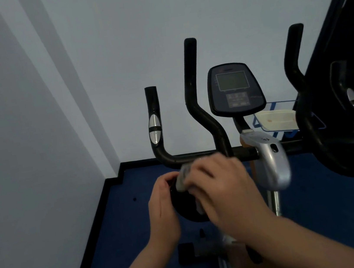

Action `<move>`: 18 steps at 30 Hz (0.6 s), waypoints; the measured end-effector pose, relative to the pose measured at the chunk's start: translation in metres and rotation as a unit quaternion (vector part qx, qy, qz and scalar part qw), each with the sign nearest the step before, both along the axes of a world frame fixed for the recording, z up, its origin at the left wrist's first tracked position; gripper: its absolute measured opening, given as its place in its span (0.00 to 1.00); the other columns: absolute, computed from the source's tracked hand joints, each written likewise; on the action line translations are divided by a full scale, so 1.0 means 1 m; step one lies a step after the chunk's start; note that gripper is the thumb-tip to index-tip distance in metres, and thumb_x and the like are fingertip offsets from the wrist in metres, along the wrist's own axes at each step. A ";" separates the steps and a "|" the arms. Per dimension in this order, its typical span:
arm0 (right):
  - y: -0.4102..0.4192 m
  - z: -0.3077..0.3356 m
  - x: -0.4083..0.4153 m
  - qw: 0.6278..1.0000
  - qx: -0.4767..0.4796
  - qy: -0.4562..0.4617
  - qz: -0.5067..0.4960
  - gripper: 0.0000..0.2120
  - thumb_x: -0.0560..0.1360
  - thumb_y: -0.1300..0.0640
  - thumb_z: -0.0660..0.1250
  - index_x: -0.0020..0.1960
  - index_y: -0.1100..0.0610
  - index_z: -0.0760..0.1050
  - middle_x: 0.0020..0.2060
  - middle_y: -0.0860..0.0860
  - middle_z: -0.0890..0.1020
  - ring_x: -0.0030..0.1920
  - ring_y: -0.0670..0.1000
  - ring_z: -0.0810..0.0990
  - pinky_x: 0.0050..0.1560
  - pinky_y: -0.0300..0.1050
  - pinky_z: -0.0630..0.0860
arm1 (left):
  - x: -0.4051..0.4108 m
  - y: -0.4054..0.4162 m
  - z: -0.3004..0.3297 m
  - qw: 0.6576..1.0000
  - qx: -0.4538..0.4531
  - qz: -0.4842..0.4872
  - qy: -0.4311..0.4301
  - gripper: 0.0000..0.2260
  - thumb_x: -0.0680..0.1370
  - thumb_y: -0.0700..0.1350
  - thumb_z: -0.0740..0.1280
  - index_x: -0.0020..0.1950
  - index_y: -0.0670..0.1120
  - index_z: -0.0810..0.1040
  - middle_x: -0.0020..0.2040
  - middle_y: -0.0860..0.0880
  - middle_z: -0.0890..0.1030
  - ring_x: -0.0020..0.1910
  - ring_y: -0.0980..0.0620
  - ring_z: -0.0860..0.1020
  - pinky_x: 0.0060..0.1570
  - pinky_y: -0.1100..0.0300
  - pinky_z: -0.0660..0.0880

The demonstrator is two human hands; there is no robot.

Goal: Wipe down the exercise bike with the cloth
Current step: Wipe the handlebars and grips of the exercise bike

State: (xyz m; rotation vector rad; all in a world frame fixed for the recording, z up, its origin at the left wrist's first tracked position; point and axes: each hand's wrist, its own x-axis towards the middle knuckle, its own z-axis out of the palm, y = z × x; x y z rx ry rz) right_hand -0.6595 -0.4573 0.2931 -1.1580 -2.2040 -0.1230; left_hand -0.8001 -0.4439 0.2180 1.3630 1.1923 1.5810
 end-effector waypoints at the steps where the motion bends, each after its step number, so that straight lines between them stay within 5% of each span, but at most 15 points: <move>1: 0.006 0.006 -0.002 0.999 0.002 0.018 -0.028 0.06 0.71 0.59 0.71 0.47 0.52 0.78 0.47 0.48 0.79 0.48 0.50 0.75 0.47 0.43 0.65 | 0.001 0.000 0.000 1.000 0.001 0.004 -0.004 0.20 0.80 0.54 0.52 0.56 0.43 0.78 0.51 0.45 0.81 0.51 0.46 0.79 0.52 0.56 0.76; 5: 0.005 -0.004 -0.005 0.995 -0.040 -0.019 -0.088 0.07 0.72 0.57 0.72 0.50 0.52 0.80 0.50 0.48 0.79 0.51 0.52 0.76 0.50 0.45 0.68 | 0.003 -0.002 0.001 1.000 0.017 0.009 0.015 0.19 0.78 0.55 0.56 0.57 0.44 0.78 0.52 0.47 0.81 0.53 0.48 0.79 0.53 0.58 0.75; 8: -0.019 -0.018 0.010 0.995 -0.038 -0.075 -0.052 0.14 0.64 0.60 0.76 0.47 0.50 0.78 0.51 0.46 0.78 0.52 0.49 0.73 0.50 0.42 0.66 | 0.001 -0.003 0.002 0.998 0.026 0.003 0.057 0.14 0.77 0.54 0.59 0.57 0.49 0.77 0.51 0.53 0.80 0.52 0.52 0.79 0.49 0.65 0.74; 13: 0.002 0.004 0.007 0.994 -0.043 0.084 -0.051 0.07 0.72 0.61 0.71 0.48 0.51 0.78 0.48 0.46 0.76 0.51 0.46 0.69 0.48 0.43 0.68 | 0.000 -0.004 0.003 0.995 0.032 0.012 0.089 0.13 0.79 0.53 0.57 0.58 0.51 0.76 0.51 0.56 0.79 0.52 0.55 0.78 0.49 0.70 0.72; 18: 0.000 -0.009 0.006 0.988 -0.099 0.063 -0.099 0.07 0.74 0.60 0.70 0.51 0.52 0.80 0.55 0.48 0.77 0.55 0.49 0.69 0.52 0.40 0.67 | 0.004 -0.003 0.001 0.995 0.037 0.015 0.087 0.14 0.80 0.53 0.56 0.58 0.49 0.76 0.51 0.54 0.79 0.52 0.53 0.78 0.49 0.68 0.72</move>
